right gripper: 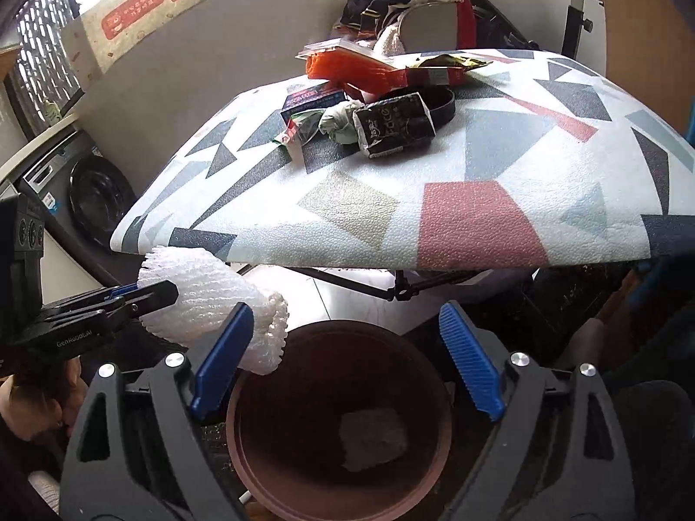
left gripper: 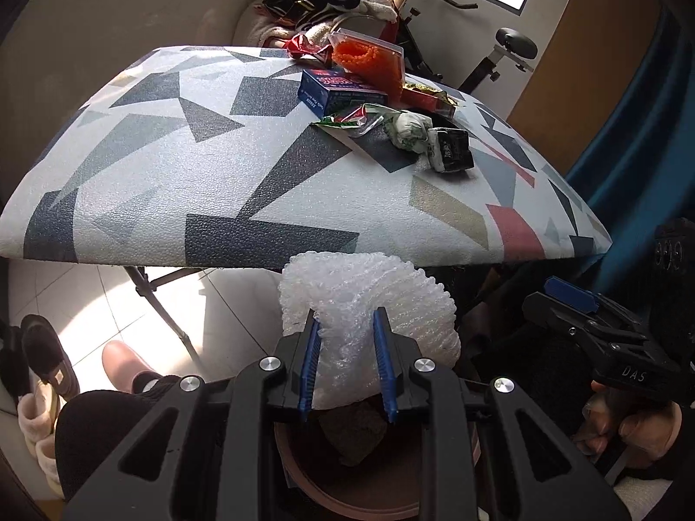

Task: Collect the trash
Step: 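Carry the foam net down to the brown bin while the right tool drops the paper in, then lower the foam net into the brown bin and open the left tool, then grasp the black 'Face' tissue pack with the right tool, then grasp the green-and-white wrapper packet with the left tool, then carry the green wrapper to the bin and release it while the right tool carries the tissue pack there, then open the right tool to drop the tissue pack into the bin, then grasp the black round bowl by its rim with the right tool, then grasp the crumpled white tissue with the left tool while the right tool carries the bowl toward the bin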

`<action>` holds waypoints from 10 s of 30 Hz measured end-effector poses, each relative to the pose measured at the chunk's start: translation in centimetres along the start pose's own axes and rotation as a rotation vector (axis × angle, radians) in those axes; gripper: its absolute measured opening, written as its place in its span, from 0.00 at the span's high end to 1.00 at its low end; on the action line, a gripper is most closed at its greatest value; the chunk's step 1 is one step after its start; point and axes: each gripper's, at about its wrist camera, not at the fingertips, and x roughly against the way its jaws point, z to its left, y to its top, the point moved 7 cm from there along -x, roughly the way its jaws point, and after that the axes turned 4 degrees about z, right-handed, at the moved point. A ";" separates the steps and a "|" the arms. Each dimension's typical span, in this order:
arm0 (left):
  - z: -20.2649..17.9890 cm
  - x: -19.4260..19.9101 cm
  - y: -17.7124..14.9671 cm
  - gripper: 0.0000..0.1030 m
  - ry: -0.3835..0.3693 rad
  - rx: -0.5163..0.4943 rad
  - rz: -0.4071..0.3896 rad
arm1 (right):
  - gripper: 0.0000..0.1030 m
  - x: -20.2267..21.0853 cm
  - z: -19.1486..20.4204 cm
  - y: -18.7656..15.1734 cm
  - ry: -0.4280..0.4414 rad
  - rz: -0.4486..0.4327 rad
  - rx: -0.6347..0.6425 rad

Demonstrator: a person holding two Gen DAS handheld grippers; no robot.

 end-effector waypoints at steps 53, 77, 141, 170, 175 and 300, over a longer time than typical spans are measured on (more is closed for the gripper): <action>0.9 2.9 3.1 0.06 0.090 0.060 -0.197 | 0.06 0.5 -3.9 7.7 -0.102 -0.135 0.091; 2.9 0.2 7.8 0.06 -0.001 0.155 -0.152 | 0.39 -11.8 -2.8 13.4 -0.140 0.097 0.267; -1.7 1.5 10.5 0.99 -0.092 -0.142 -0.167 | 0.40 -1.0 -4.4 12.4 -0.120 -0.045 0.151; -1.0 5.1 7.0 0.08 -0.007 -0.088 -0.258 | 0.40 -2.4 0.1 2.5 -0.036 0.089 0.244; 0.9 5.2 7.3 0.07 0.048 -0.049 -0.267 | 0.40 -3.5 2.0 0.2 -0.012 0.154 0.324; -3.9 -3.0 11.7 0.57 -0.068 -0.091 -0.094 | 0.10 -1.4 -7.4 13.0 -0.120 -0.034 0.062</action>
